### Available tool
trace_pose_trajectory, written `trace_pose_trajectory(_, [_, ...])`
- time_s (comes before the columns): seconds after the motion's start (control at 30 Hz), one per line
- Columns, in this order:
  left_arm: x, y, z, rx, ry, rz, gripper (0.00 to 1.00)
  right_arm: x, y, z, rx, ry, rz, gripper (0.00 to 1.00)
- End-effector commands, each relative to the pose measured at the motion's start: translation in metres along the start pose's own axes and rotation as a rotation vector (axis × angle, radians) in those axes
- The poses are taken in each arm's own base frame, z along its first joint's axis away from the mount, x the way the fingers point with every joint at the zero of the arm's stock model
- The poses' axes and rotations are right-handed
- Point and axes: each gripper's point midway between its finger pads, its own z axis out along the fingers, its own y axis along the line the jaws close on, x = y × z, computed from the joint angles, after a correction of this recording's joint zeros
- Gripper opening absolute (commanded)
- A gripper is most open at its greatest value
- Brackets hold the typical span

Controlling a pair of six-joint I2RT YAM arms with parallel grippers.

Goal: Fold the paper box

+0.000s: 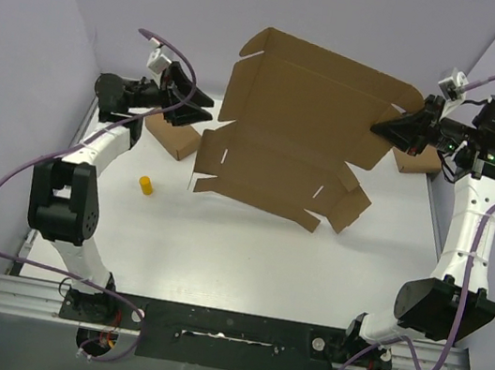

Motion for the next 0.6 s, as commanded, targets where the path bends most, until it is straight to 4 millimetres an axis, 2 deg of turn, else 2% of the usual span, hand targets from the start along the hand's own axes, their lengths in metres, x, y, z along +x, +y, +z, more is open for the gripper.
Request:
trace_pose_trajectory(0.0, [0.009, -0.018, 0.013, 0.109, 0.033, 0.095, 0.46, -0.030, 0.034, 0.001, -0.072, -0.027, -0.077, 0.00])
trace_pose_trajectory(0.57, [0.035, -0.032, 0.046, 0.212, 0.060, 0.056, 0.50, -0.033, 0.046, 0.009, -0.119, -0.029, -0.061, 0.00])
